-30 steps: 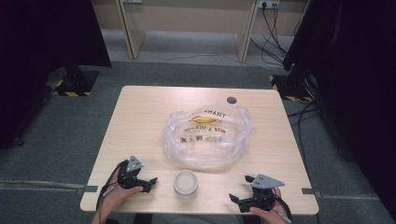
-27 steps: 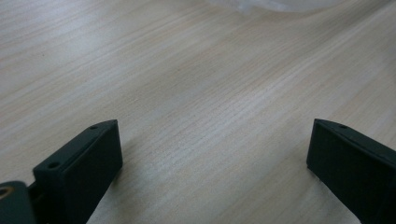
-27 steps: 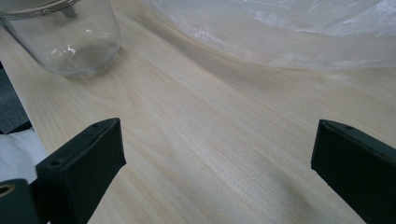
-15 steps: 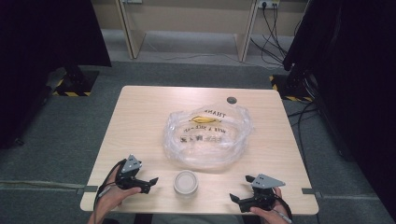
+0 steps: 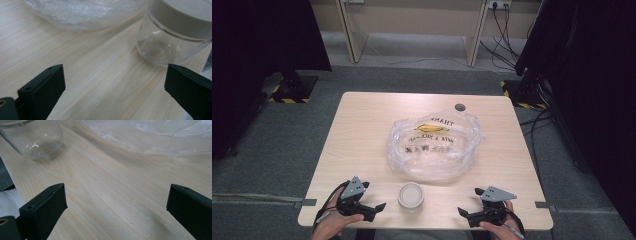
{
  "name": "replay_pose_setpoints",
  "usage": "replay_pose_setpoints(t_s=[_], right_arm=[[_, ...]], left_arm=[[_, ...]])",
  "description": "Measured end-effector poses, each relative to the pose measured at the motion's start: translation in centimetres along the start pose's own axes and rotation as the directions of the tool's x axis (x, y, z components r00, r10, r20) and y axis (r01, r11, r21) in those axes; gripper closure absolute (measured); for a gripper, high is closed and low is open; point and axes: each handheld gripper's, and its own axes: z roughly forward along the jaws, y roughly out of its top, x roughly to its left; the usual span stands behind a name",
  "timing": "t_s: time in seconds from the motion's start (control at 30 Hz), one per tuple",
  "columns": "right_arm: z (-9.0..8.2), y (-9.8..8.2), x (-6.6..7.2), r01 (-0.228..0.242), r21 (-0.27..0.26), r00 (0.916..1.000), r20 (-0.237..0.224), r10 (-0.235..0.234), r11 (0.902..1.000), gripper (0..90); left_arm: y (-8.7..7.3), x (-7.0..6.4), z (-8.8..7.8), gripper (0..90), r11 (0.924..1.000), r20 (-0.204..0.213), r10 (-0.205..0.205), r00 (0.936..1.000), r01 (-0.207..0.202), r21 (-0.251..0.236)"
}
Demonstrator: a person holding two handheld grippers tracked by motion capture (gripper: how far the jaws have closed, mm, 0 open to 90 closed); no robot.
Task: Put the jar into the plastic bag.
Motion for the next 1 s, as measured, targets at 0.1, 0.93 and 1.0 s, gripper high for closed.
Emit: replay_pose_setpoints(t_s=[0.1, 0.93, 1.0], right_arm=[[0.0, 0.0, 0.0, -0.001, -0.001, 1.0, 0.0, 0.001, 1.0, 3.0], [0.0, 0.0, 0.0, -0.001, 0.0, 1.0, -0.002, 0.001, 1.0, 3.0], [0.0, 0.0, 0.0, -0.002, 0.002, 1.0, -0.003, 0.002, 1.0, 3.0]], left_arm=[[0.2, -0.4, 0.0, 2.7, 0.9999, 0.009, 0.012, 0.9999, -0.012, -0.005], [3.6, -4.5, 1.8, 2.3, 0.9919, 0.13, 0.125, 0.9835, -0.127, 0.006], [3.9, -4.8, 2.1, 2.4, 0.9906, 0.138, 0.135, 0.9813, -0.137, 0.005]])
